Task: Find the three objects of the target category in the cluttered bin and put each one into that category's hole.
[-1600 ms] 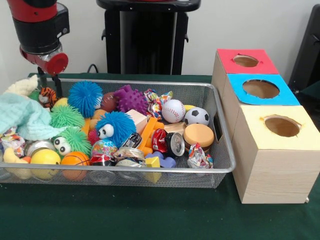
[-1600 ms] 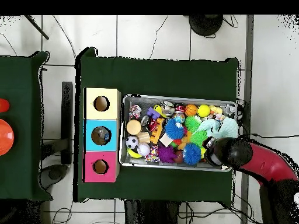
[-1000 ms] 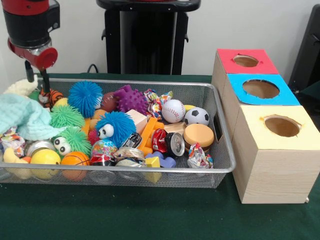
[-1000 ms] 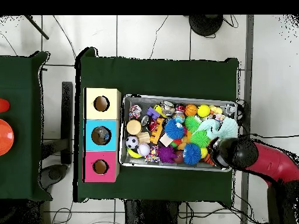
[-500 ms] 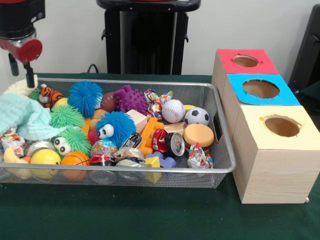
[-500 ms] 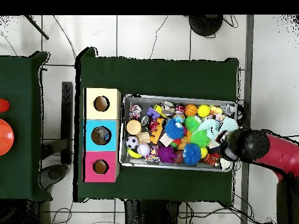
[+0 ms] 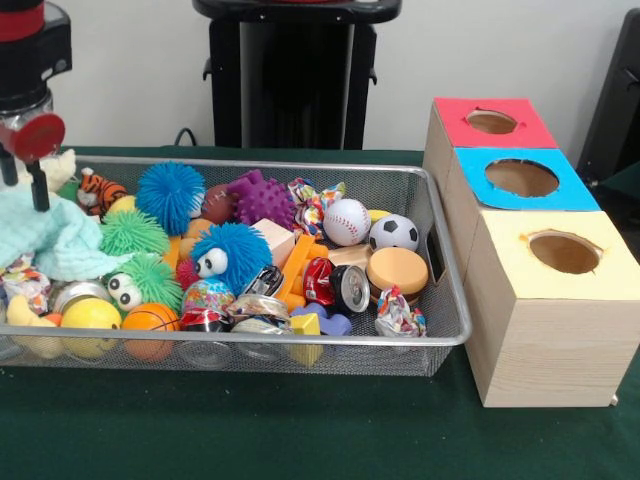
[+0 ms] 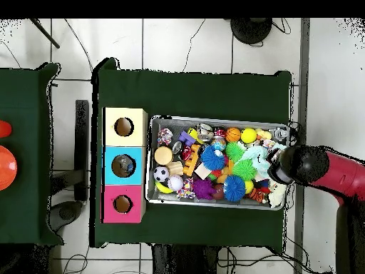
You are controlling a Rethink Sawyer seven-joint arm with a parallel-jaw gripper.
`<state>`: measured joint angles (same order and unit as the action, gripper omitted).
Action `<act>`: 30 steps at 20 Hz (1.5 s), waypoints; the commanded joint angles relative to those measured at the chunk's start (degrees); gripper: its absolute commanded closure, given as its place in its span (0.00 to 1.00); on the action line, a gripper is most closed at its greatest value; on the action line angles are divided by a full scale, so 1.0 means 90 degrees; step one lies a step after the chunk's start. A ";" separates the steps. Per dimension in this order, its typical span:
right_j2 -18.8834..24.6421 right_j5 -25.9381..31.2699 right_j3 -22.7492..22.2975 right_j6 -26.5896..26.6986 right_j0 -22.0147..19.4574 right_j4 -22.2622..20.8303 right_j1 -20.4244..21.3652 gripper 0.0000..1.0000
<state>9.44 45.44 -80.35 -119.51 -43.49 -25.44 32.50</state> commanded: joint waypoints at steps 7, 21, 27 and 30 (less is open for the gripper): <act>0.0398 -0.0238 0.0493 0.0447 0.0118 -0.0099 -0.0971 0.00; 0.0536 -0.1481 0.0548 0.0834 -0.0306 -0.0418 -0.1793 0.00; 0.0409 -0.1876 0.0716 0.0488 -0.0057 -0.0505 -0.2219 0.00; 0.0391 -0.1904 0.0621 0.0375 0.0032 -0.0469 -0.2377 0.00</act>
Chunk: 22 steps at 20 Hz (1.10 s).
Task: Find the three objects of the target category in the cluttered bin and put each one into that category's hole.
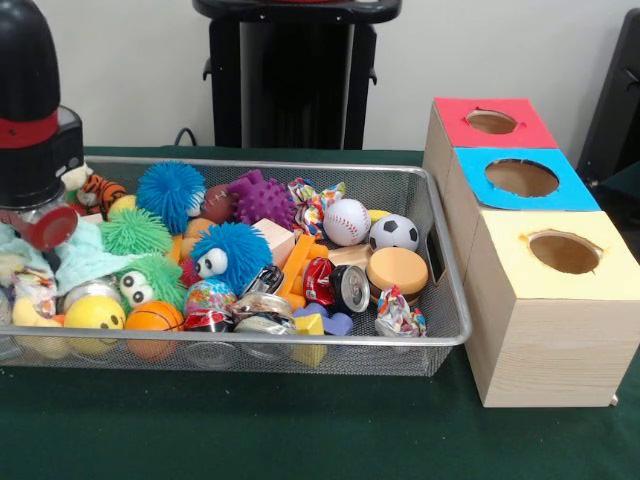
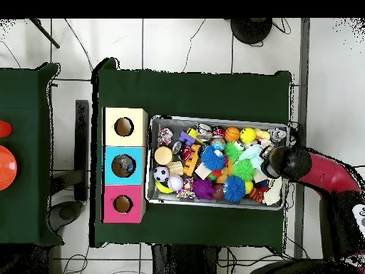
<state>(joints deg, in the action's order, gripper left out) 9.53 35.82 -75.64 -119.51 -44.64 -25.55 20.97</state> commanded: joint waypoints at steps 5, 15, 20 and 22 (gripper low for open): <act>0.0613 0.0038 -0.0308 0.0374 0.0062 0.0159 -0.1136 0.00; 0.1130 0.0908 -0.1140 0.0349 -0.0156 0.1356 -0.1161 0.00; 0.1035 0.0500 -0.1571 0.0051 -0.0014 0.1497 -0.0970 0.00; 0.0959 0.0360 -0.1715 -0.0116 0.0085 0.1538 -0.0875 0.00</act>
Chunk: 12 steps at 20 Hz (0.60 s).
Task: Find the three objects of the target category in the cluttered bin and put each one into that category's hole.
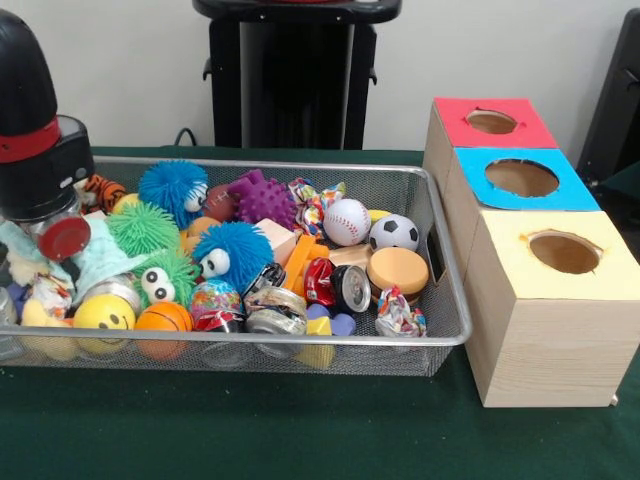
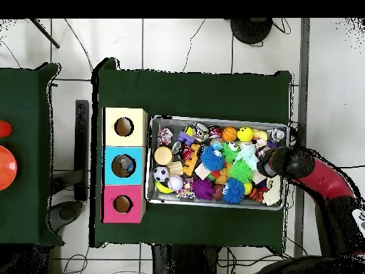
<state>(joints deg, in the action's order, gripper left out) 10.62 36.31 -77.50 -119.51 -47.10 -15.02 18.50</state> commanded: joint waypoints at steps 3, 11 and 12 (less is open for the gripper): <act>0.0677 0.0061 -0.1675 -0.0430 0.0572 0.0388 -0.0462 0.00; 0.0551 -0.0340 -0.2031 -0.0884 0.0829 0.0657 -0.0376 0.00; 0.0536 -0.0385 -0.2063 -0.0904 0.0856 0.0693 -0.0371 0.00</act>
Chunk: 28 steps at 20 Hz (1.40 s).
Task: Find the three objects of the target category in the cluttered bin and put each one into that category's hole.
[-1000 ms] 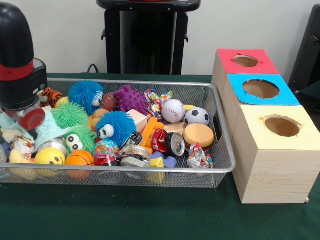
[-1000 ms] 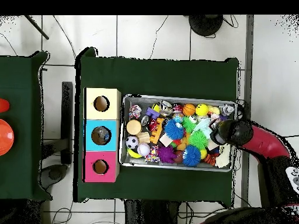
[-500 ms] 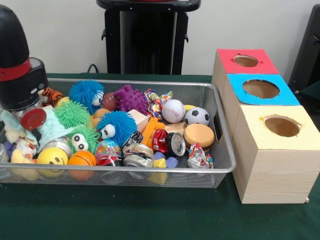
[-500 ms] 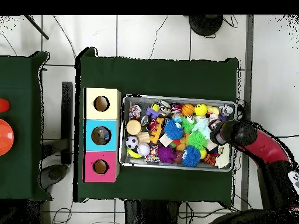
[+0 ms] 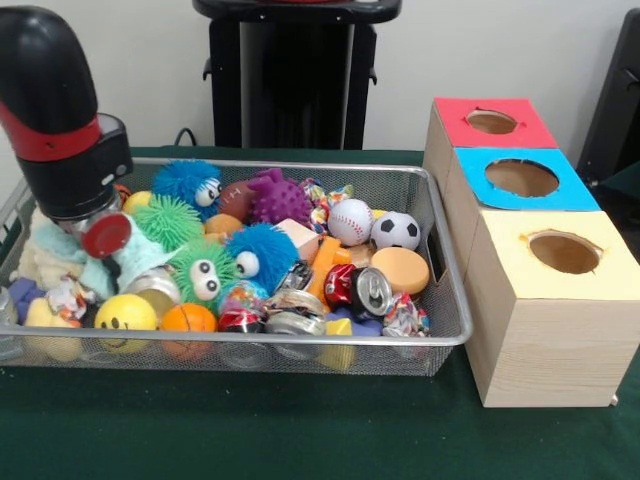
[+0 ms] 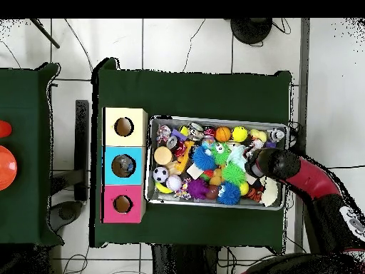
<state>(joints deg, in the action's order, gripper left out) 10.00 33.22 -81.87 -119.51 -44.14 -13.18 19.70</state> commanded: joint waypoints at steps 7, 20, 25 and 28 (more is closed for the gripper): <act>0.0488 -0.0356 -0.1619 -0.0933 0.0759 0.0693 -0.0614 0.00; 0.0435 -0.0249 -0.2061 -0.1280 0.0981 0.1493 -0.0355 0.00; 0.0052 0.0029 -0.2260 -0.1736 0.1391 0.2008 -0.0064 0.00; -0.0357 0.0358 -0.2289 -0.1887 0.1738 0.2254 0.0062 0.00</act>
<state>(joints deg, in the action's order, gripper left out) 5.54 26.05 -89.42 -119.70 -36.98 1.10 21.49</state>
